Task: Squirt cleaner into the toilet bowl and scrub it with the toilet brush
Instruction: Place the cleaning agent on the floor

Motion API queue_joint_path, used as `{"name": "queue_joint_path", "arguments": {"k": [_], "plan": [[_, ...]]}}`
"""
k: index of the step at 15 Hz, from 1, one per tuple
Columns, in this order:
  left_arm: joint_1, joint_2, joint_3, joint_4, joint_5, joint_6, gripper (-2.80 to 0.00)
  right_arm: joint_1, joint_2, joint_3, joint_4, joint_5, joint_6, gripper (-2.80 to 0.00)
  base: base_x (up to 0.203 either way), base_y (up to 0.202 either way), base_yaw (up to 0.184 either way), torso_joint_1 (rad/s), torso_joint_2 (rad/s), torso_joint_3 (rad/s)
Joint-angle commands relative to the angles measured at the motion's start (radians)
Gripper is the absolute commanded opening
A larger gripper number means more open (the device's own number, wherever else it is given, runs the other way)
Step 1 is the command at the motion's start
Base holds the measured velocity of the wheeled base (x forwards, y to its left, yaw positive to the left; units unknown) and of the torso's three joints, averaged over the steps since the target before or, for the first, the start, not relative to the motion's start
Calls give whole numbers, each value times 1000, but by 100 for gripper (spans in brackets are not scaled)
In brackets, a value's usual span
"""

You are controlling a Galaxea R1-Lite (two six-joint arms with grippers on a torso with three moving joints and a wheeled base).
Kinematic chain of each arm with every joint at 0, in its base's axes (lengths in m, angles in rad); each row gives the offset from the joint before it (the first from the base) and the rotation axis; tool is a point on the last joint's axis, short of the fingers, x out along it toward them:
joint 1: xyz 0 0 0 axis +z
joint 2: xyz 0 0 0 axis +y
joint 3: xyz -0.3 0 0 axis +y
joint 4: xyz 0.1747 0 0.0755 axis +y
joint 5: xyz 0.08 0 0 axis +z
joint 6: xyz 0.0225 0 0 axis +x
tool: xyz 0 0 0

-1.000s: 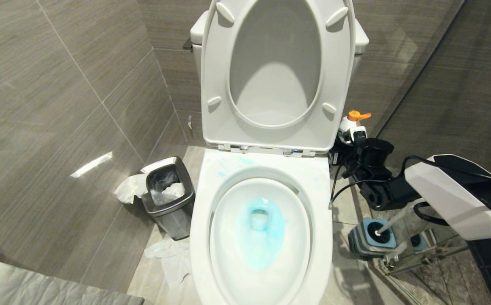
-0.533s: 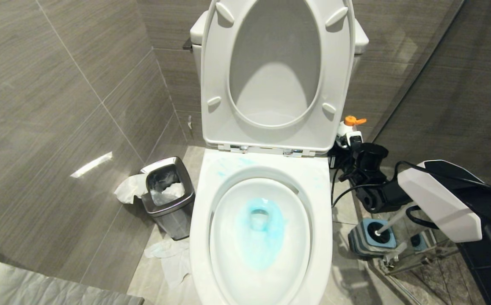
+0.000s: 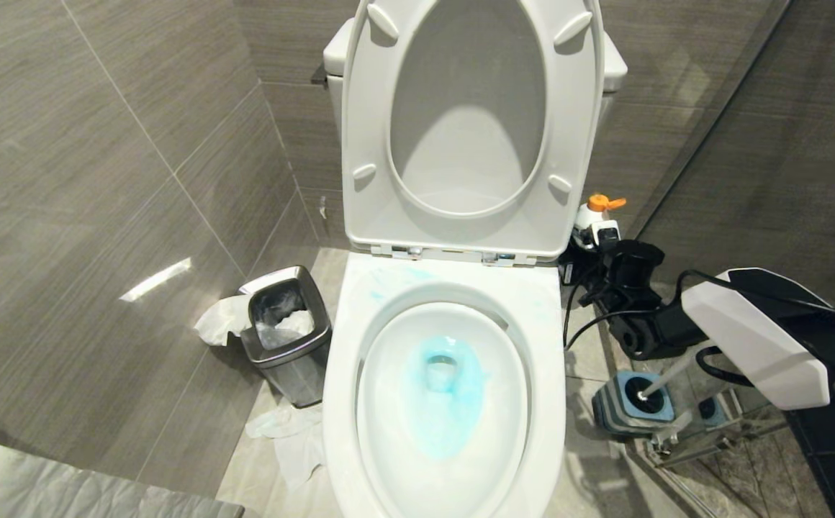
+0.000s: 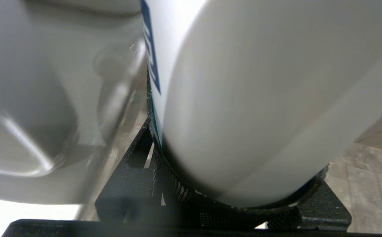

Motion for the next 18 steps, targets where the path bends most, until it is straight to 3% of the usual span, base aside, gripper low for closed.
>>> {"name": "queue_joint_path", "arguments": {"k": [1, 9, 18], "plan": [[0, 2, 0, 0, -1, 0, -280, -5, -26, 8, -6, -4, -1, -280, 0, 0, 0, 0, 0, 0], [0, 2, 0, 0, -1, 0, -280, -86, -91, 115, -12, 5, -1, -280, 0, 0, 0, 0, 0, 0], [0, 2, -2, 8, -1, 8, -280, -77, -48, 112, -13, 25, -1, -280, 0, 0, 0, 0, 0, 0]]}}
